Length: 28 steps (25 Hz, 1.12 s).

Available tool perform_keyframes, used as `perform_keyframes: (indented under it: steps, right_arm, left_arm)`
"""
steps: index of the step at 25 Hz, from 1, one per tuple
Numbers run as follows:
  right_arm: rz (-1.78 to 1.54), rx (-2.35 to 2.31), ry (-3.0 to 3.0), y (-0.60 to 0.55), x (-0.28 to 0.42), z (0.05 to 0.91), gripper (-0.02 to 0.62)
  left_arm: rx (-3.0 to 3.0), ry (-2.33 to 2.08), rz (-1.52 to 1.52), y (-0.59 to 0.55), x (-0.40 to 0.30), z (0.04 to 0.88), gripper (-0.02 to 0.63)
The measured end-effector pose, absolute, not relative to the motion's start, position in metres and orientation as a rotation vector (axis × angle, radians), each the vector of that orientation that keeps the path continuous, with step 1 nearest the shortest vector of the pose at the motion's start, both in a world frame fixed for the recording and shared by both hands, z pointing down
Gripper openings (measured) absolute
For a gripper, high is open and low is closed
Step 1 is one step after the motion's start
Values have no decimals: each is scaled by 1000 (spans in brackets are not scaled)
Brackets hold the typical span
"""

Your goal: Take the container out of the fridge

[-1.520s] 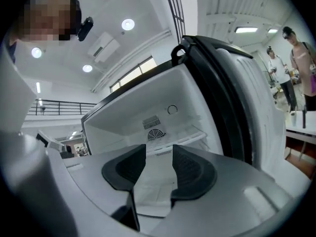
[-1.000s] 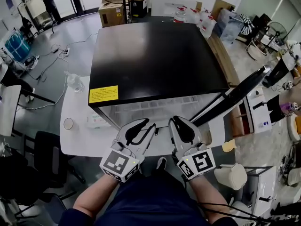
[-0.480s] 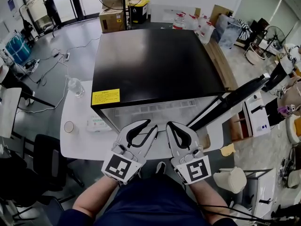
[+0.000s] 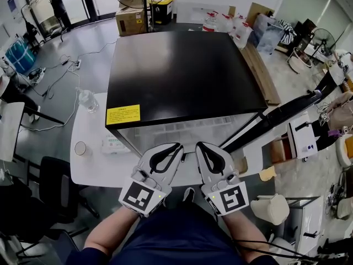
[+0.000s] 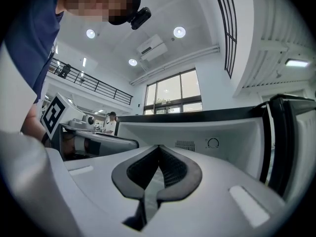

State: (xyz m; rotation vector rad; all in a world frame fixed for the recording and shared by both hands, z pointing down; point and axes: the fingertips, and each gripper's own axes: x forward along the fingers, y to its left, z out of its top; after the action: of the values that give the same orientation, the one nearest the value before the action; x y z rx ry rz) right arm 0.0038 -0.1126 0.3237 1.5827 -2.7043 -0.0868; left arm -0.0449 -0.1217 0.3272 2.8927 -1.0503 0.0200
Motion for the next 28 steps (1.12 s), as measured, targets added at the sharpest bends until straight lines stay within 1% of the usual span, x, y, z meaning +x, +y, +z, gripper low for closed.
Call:
perform_keyframes:
  steps: [17,22,28]
  right_arm:
    - [-43,1580,-2707,-120,9,335,6]
    - [-31,1577,-2711,-118,9,338,6]
    - [-39,1575,-2707,-121,8,335,6]
  left_arm:
    - [2863,-1071,-11,-133,-46,340,25]
    - [2846,-1047,49,-128,-43,344,25]
    - [2839,-1092,35,-137,-48,342,25]
